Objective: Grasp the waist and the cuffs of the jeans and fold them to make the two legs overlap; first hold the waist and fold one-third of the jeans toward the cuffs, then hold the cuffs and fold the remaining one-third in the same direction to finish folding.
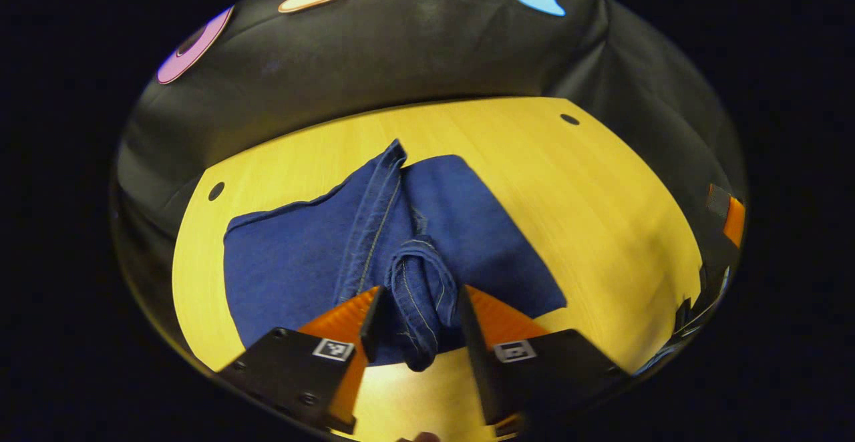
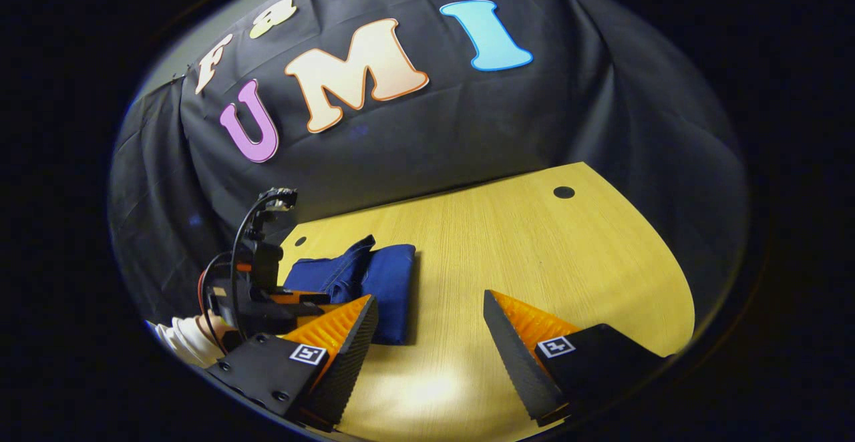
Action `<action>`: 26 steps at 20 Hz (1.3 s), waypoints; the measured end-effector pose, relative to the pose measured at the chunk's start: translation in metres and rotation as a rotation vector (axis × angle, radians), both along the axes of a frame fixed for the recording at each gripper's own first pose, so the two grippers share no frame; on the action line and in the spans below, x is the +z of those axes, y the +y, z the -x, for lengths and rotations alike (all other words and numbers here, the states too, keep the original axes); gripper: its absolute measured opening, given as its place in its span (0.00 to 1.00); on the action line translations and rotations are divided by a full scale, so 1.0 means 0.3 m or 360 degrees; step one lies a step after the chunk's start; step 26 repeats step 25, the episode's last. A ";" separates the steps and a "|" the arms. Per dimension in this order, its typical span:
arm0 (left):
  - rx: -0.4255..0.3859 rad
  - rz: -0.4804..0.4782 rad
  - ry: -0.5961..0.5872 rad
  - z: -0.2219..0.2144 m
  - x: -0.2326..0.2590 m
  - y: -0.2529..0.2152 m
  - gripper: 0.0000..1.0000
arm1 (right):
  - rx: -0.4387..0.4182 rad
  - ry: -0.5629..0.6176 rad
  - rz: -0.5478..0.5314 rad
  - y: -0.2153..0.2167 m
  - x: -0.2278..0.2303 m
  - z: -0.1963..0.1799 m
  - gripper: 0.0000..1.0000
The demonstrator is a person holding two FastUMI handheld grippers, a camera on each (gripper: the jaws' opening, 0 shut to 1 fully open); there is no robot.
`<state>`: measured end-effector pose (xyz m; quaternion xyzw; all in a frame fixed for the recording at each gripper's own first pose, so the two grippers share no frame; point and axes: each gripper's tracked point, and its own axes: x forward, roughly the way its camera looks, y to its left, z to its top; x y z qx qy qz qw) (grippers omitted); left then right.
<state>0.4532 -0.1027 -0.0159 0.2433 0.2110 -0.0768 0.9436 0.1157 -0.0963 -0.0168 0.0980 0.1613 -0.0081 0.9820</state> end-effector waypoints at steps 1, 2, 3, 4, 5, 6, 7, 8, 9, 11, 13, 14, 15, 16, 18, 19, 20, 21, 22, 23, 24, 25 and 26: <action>-0.0015 0.0034 -0.0014 0.023 0.000 -0.015 0.71 | -0.0029 -0.0017 -0.0005 0.005 0.012 0.017 0.99; -0.0040 0.0082 -0.0038 0.045 0.012 -0.028 0.87 | -0.0065 -0.0034 -0.0007 0.012 0.024 0.033 0.99; -0.0063 0.0133 -0.0069 0.073 0.032 -0.036 0.90 | -0.0105 -0.0056 -0.0008 0.025 0.034 0.049 0.98; -0.0081 0.0176 -0.0109 0.106 0.053 -0.037 0.89 | -0.0145 -0.0074 -0.0004 0.042 0.042 0.066 0.98; -0.0095 0.0206 -0.0141 0.141 0.082 -0.025 0.89 | -0.0188 -0.0078 -0.0005 0.066 0.041 0.084 0.98; -0.0106 0.0220 -0.0173 0.181 0.108 -0.004 0.90 | -0.0213 -0.0094 -0.0014 0.101 0.047 0.102 0.98; -0.0121 0.0225 -0.0211 0.215 0.138 0.025 0.93 | -0.0220 -0.0112 -0.0029 0.149 0.053 0.118 0.98; -0.0143 0.0221 -0.0241 0.249 0.162 0.059 0.93 | -0.0229 -0.0126 -0.0042 0.194 0.056 0.133 0.98; -0.0161 0.0210 -0.0267 0.281 0.187 0.102 0.93 | -0.0245 -0.0143 -0.0049 0.234 0.054 0.146 0.98; -0.0186 0.0175 -0.0293 0.341 0.219 0.184 0.93 | -0.0240 -0.0187 -0.0088 0.333 0.063 0.171 0.98; -0.0200 0.0188 -0.0334 0.392 0.254 0.255 0.95 | -0.0231 -0.0246 -0.0143 0.432 0.078 0.185 0.98; -0.0200 0.0208 -0.0353 0.413 0.267 0.286 0.95 | -0.0227 -0.0275 -0.0164 0.475 0.084 0.195 0.98; -0.0196 0.0234 -0.0370 0.427 0.280 0.316 0.95 | -0.0223 -0.0297 -0.0178 0.514 0.082 0.198 0.98; -0.0194 0.0266 -0.0373 0.447 0.291 0.347 0.95 | -0.0214 -0.0303 -0.0179 0.553 0.073 0.201 0.98; -0.0178 0.0301 -0.0370 0.464 0.304 0.404 0.95 | -0.0205 -0.0295 -0.0142 0.609 0.048 0.212 0.98; -0.0168 0.0310 -0.0375 0.466 0.314 0.433 0.95 | -0.0198 -0.0286 -0.0122 0.629 0.036 0.218 0.98; -0.0156 0.0315 -0.0386 0.464 0.326 0.459 0.95 | -0.0191 -0.0281 -0.0111 0.650 0.026 0.220 0.98; -0.0146 0.0321 -0.0394 0.464 0.337 0.481 0.95 | -0.0182 -0.0277 -0.0108 0.670 0.019 0.224 0.98; -0.0139 0.0330 -0.0398 0.462 0.346 0.501 0.95 | -0.0176 -0.0273 -0.0105 0.687 0.016 0.223 0.98; -0.0123 0.0338 -0.0396 0.462 0.353 0.521 0.95 | -0.0172 -0.0270 -0.0101 0.697 0.014 0.221 0.98; -0.0104 0.0349 -0.0391 0.466 0.356 0.541 0.95 | -0.0168 -0.0267 -0.0099 0.706 0.012 0.226 0.98; -0.0095 0.0367 -0.0397 0.465 0.366 0.554 0.96 | -0.0167 -0.0269 -0.0096 0.711 0.016 0.229 0.98; -0.0095 0.0367 -0.0397 0.465 0.366 0.554 0.96 | -0.0167 -0.0269 -0.0096 0.711 0.016 0.229 0.98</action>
